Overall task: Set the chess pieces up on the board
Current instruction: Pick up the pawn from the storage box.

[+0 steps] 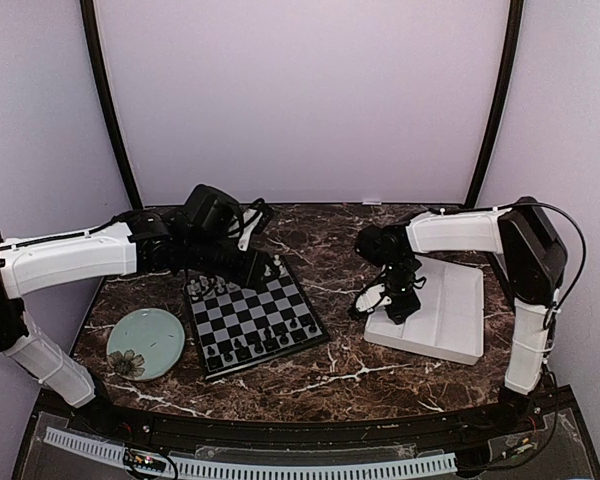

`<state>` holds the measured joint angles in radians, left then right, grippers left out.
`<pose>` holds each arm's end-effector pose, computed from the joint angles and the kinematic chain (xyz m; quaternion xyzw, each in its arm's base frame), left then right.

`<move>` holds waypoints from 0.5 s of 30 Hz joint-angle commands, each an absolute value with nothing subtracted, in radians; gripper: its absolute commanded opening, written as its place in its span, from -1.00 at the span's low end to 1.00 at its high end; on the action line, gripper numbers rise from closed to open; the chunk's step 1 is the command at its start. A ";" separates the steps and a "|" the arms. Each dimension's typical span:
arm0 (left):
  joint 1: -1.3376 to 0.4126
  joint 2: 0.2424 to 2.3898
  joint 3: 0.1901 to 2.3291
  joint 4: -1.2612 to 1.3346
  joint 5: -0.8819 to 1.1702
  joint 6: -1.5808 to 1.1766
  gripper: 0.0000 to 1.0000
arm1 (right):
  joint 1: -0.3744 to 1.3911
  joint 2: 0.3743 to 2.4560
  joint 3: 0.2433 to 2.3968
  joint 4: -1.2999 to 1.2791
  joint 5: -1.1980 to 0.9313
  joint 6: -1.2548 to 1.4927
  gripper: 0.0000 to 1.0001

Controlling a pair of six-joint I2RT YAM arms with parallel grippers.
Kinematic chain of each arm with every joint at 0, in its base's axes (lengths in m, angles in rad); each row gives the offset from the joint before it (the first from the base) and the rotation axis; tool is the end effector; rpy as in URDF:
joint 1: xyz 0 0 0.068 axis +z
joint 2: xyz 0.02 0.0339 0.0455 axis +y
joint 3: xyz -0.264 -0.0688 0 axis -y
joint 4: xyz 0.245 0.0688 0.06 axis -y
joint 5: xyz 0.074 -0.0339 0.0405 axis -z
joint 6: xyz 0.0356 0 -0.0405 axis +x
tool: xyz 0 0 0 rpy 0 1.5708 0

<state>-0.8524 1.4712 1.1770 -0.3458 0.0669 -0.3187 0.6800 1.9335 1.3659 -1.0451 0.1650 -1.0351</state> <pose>0.2177 -0.2526 0.2972 0.2500 0.8576 -0.2728 0.3573 0.2742 0.2142 0.1702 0.7546 -0.6506 0.0774 0.0351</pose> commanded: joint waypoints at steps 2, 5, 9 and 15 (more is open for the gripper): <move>-0.848 1.438 1.160 -0.344 0.064 -0.322 -0.23 | 0.676 2.003 1.410 -1.088 0.173 -0.989 -0.40; -0.848 1.437 1.160 -0.345 0.063 -0.321 -0.24 | 0.676 2.030 1.431 -1.096 0.178 -0.965 -0.43; -0.848 1.434 1.153 -0.345 0.061 -0.320 -0.23 | 0.676 2.050 1.444 -1.106 0.184 -0.942 -0.53; -0.847 1.430 1.139 -0.330 0.064 -0.324 -0.23 | 0.676 2.045 1.465 -1.118 0.180 -0.906 -0.64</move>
